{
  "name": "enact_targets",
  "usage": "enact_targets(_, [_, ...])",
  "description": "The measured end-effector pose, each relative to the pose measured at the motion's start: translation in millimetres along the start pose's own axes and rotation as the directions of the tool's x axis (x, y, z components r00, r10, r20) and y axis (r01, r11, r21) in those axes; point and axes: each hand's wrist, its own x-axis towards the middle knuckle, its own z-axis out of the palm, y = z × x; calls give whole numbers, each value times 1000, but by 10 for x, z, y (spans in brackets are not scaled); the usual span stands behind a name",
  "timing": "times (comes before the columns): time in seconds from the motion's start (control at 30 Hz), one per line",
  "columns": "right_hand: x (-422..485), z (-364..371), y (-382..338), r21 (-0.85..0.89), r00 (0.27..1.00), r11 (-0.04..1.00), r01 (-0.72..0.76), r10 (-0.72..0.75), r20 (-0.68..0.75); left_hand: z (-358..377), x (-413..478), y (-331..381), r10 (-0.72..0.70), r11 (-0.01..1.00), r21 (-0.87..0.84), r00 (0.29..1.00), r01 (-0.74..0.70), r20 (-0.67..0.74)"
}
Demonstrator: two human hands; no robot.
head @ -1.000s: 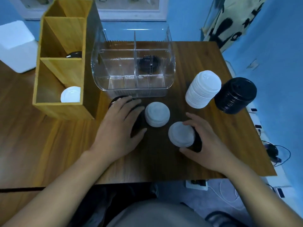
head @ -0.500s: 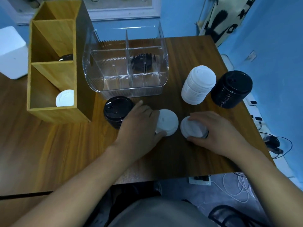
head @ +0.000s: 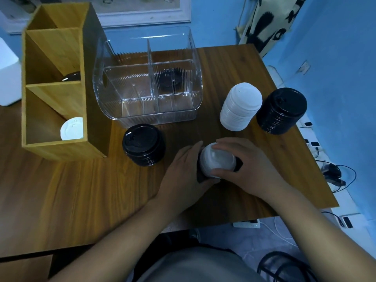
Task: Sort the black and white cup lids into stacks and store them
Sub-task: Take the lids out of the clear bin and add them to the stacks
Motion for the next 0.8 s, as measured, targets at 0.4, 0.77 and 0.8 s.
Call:
enact_targets(0.4, [71, 40, -66, 31, 993, 998, -54, 51, 103, 18, 21, -22, 71, 997, -37, 997, -71, 3])
enact_targets(0.77, [112, 89, -162, -74, 983, 989, -130, 139, 123, 30, 31, -30, 90, 993, -78, 996, -91, -16])
enact_targets(0.8, [128, 74, -185, -94, 979, 986, -137, 149, 136, 30, 30, -31, 85, 993, -81, 996, -84, -1])
